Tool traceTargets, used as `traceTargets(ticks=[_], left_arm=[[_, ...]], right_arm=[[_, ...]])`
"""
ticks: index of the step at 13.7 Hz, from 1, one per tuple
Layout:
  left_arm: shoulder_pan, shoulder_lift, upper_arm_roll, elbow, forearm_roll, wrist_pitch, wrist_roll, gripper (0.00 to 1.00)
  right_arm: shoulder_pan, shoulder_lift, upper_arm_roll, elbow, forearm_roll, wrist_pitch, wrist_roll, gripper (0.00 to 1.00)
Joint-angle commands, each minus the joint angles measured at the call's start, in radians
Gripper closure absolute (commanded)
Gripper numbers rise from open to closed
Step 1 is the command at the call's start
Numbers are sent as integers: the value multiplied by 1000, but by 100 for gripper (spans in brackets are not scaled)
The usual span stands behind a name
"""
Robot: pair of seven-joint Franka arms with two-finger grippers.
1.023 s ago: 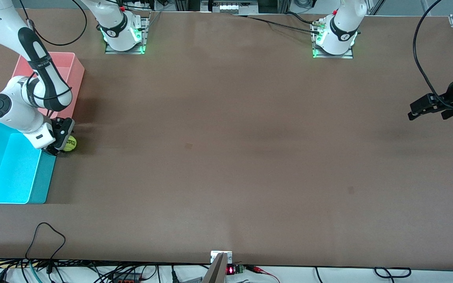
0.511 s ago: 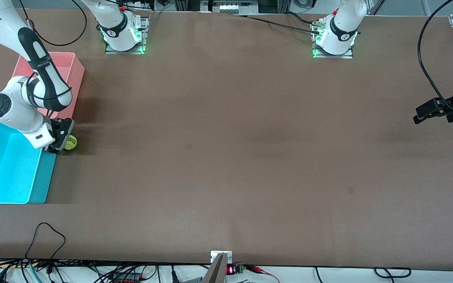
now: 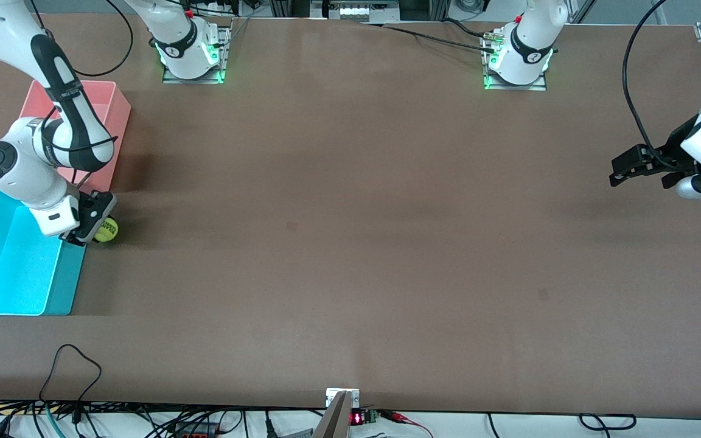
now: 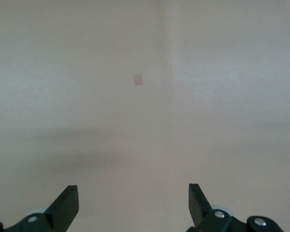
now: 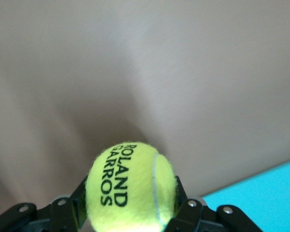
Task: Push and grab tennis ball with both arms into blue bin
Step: 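Carry the ball with the right gripper over the blue bin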
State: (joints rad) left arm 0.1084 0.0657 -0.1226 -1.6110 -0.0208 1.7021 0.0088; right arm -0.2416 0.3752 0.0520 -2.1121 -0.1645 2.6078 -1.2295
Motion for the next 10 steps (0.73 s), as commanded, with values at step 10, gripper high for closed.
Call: traceTargets(ticks=[10], left_arm=[[-12,-6,9,17,-11,-22,5,0]], right_arm=[[22,-75,-237,161,76,-244,574,100]])
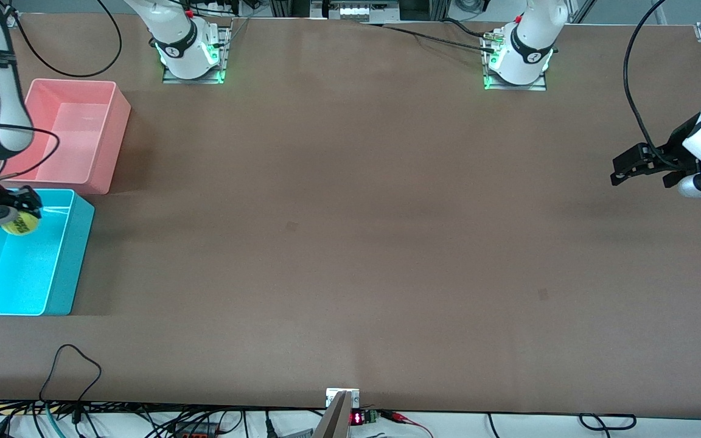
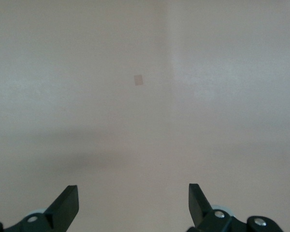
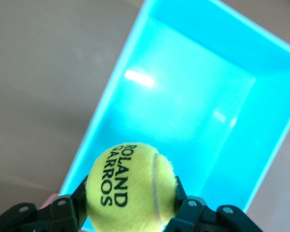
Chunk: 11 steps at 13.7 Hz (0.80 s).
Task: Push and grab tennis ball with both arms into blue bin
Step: 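Carry the ball with the right gripper over the blue bin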
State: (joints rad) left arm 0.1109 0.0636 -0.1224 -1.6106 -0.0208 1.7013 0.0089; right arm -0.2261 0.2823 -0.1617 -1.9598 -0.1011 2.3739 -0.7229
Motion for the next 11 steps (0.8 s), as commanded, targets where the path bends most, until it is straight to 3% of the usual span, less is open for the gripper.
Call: traceTargets(ticks=[1,2,4,11], left_arm=[[-46,-4,29,17,-10,-23,5,0],[-83,-4,79,17,-8,-25,5,0],[-117,-5,115,17,-10,-34,5,0],[-102,-41,95,-11,-2,-69,-69,0]], right_arm=[[5,35,-44,9,14,-10,82,100],[4,58,-57,9,14,-10,91,100],[1,99,-68,9,15,-9,105,100],[-19,172,-71,-19,14,-4,143,100]])
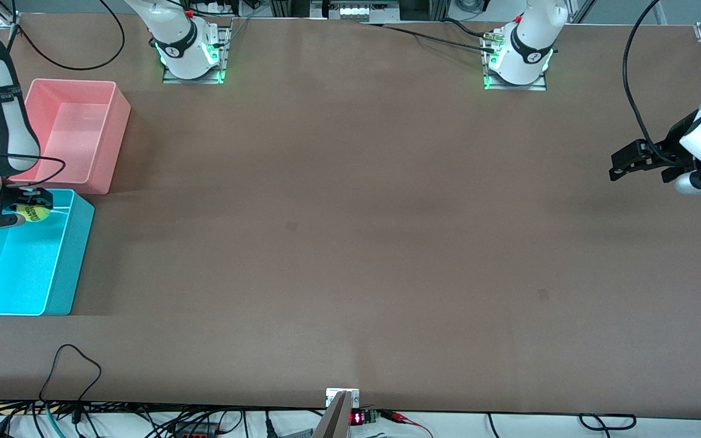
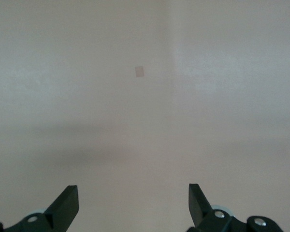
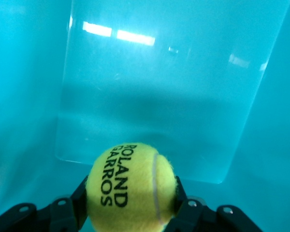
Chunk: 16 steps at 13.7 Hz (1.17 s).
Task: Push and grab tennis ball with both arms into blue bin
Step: 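Carry the ball with the right gripper over the blue bin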
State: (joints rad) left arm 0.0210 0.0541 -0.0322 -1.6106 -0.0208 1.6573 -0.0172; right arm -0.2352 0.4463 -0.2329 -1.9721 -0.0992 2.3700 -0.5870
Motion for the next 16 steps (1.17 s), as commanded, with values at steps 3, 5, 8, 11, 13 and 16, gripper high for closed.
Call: traceTargets(ticks=[3,5,8,11,13,16], left_arm=[[-9,-74,3,-77,1,-22,-32,0],[-9,-86,5,-94,1,-19,-32,0],[-9,-86,3,-94,2,-27,-29,0],[-10,-86,-9,-88,2,-33,-30,0],[-9,-86,-8,-86,2,-33,-30,0],[-9,-83,-6,-81,2,-43,-32,0]], right_arm=[[-15,31,-2,-5,12,6,7,100],[-18,51,0,-4,10,26,6,94],[-18,58,0,-4,10,37,6,61],[-18,58,0,1,6,52,6,14],[-18,55,0,6,6,61,6,0],[-10,40,1,30,9,63,6,0]])
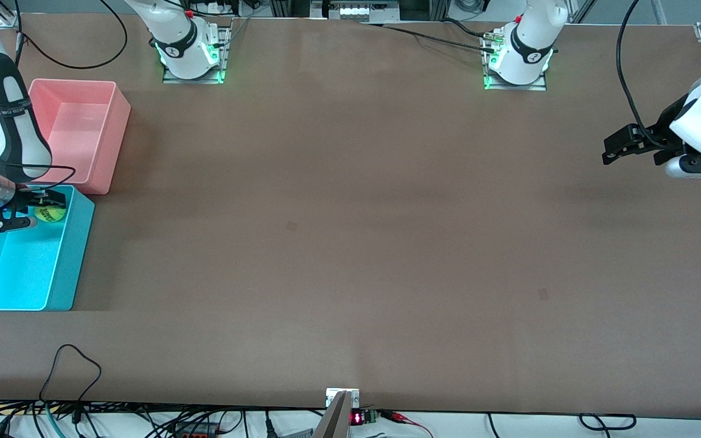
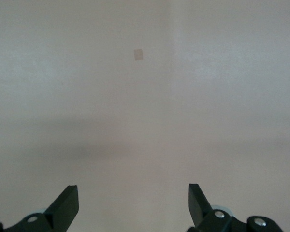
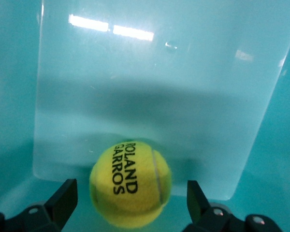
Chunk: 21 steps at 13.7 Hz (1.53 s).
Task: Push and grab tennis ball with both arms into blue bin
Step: 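Carry the ball with the right gripper over the blue bin, then open the right gripper to drop the ball into the blue bin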
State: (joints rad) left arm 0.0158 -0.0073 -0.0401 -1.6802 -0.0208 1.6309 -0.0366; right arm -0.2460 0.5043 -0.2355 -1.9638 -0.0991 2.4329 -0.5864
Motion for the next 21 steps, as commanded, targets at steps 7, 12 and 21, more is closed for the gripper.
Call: traceTargets(ticks=[7,12,21], left_arm=[[-5,-16,0,5,2,-43,-11,0],[-5,-16,0,5,2,-26,-11,0],[-5,-13,2,8,-2,1,-11,0]], right_arm=[[22,-208,73,80,16,-107,3,0],[98,-349,165,213,79,-450,117,0],[212,-451,282,330,78,-811,497,0]])
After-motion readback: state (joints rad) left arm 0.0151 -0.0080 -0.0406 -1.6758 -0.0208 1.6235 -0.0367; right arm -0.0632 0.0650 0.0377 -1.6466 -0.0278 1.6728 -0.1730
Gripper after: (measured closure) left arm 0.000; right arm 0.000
